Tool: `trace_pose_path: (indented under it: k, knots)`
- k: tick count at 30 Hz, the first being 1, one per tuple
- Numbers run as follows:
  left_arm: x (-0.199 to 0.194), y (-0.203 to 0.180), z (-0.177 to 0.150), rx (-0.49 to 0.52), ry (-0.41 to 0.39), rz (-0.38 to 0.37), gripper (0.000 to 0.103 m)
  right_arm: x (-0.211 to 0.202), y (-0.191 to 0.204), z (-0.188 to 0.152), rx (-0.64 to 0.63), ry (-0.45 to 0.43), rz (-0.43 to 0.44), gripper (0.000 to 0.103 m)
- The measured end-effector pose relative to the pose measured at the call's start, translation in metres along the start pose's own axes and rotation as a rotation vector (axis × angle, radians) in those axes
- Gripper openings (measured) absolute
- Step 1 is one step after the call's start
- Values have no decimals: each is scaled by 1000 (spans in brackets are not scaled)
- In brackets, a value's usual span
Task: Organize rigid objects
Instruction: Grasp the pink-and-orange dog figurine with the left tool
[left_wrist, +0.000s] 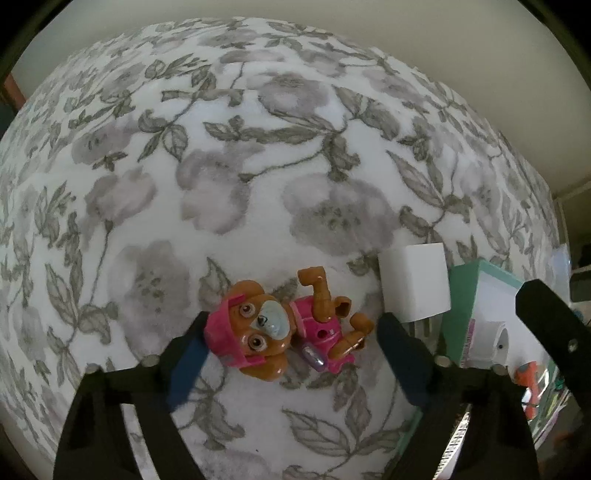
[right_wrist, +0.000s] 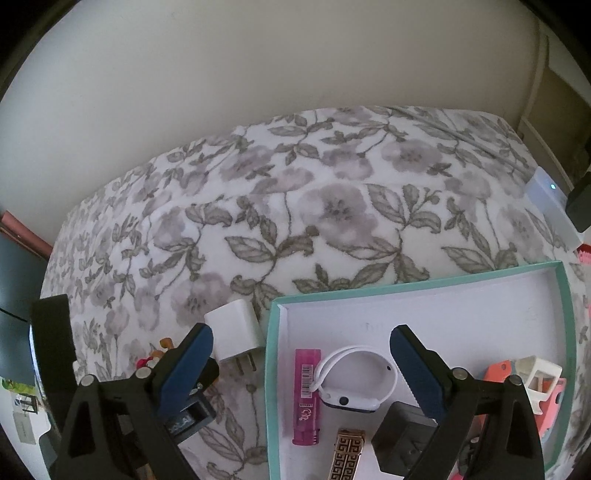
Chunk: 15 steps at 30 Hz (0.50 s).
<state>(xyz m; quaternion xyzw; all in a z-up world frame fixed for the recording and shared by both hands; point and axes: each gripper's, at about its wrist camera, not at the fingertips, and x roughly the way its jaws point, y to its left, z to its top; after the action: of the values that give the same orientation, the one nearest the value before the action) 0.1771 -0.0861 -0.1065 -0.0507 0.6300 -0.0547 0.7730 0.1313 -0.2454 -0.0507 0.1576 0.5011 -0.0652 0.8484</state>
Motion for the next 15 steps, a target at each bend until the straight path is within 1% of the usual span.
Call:
trace_pose_path:
  k: [1, 6, 9, 12, 14, 15]
  knots:
    - [1, -1, 1, 7, -3, 3, 84, 0, 0, 0, -1, 1, 1, 98]
    - [2, -1, 3, -1, -9, -27, 84, 2, 3, 0, -6, -2, 9, 98]
    - [1, 4, 3, -8, -13, -30, 84, 3, 6, 0, -17, -8, 21, 98]
    - [-3, 15, 5, -37, -23, -20, 84, 6, 9, 0, -30, -8, 38, 94]
    - [-6, 27, 4, -66, -35, -14, 84, 9, 12, 0, -39, 1, 46, 89]
    - [-6, 30, 5, -81, -38, -14, 84, 10, 13, 0, -46, 6, 48, 88]
